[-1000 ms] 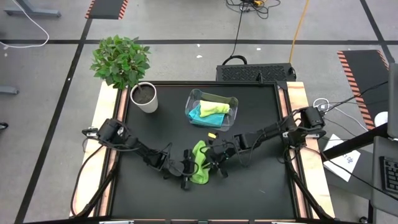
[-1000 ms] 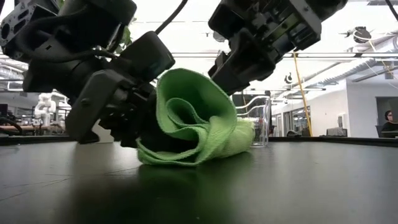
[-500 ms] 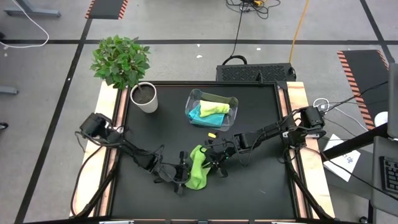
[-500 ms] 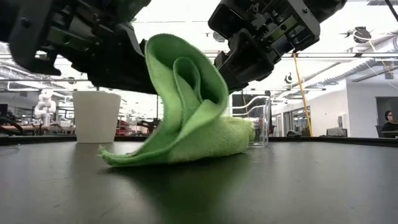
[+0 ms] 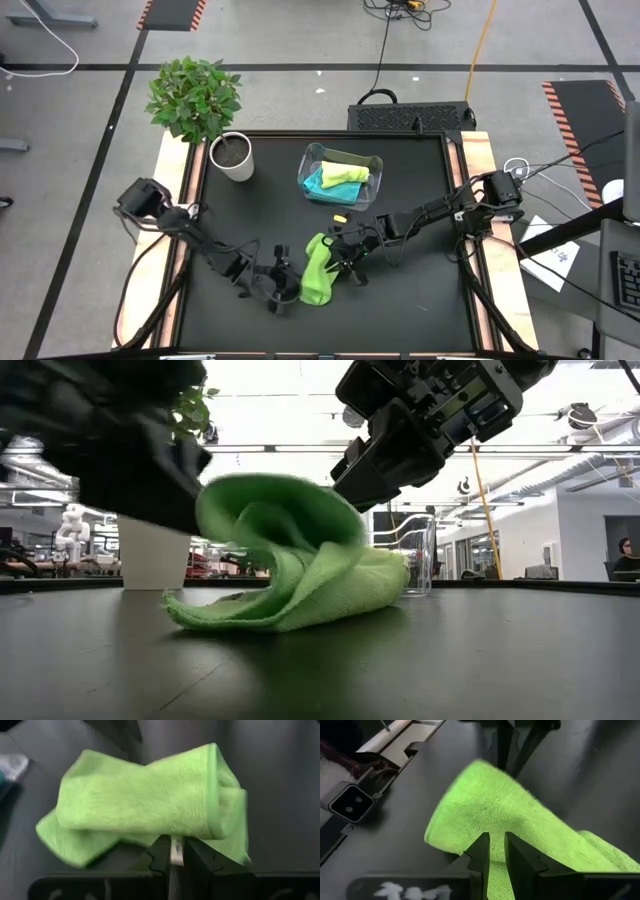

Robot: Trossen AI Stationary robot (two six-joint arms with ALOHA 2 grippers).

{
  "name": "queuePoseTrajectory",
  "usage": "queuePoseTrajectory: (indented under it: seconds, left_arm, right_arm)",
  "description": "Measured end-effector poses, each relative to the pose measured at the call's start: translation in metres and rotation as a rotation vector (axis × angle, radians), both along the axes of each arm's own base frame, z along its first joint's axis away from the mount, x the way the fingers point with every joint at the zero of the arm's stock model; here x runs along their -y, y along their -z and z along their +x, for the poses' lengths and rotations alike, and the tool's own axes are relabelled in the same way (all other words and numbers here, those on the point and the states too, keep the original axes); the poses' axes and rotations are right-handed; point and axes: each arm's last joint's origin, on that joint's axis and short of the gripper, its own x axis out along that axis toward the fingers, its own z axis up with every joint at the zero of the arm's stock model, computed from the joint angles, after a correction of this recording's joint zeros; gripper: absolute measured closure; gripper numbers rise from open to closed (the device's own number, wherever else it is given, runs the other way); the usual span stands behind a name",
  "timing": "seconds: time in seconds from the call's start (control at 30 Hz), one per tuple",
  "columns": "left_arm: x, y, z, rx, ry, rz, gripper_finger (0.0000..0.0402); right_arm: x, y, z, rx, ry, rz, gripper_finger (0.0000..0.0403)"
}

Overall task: Fold microfiber towels
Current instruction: Fold the green towel

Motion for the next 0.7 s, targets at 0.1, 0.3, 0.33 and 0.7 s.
queuePoseTrajectory:
  seconds: [0.1,0.3,0.33,0.7]
  left_arm:
    - [0.006,-0.009,-0.009,-0.005,-0.002,-0.043,0.0353]
    - [0.02,-0.027,-0.028,0.043,-0.002,-0.031,0.0353]
    - [0.022,-0.031,-0.028,0.075,-0.002,-0.034,0.0353]
    - [0.011,-0.01,0.002,0.131,-0.017,-0.076,0.0353]
  right_arm:
    - [0.0,0.004,0.001,-0.002,-0.004,0.005,0.0356]
    - [0.0,0.026,0.008,-0.053,-0.018,0.038,0.0355]
    - [0.0,0.03,0.01,-0.063,-0.023,0.044,0.0355]
    - [-0.002,0.049,0.028,-0.103,-0.025,0.053,0.0355]
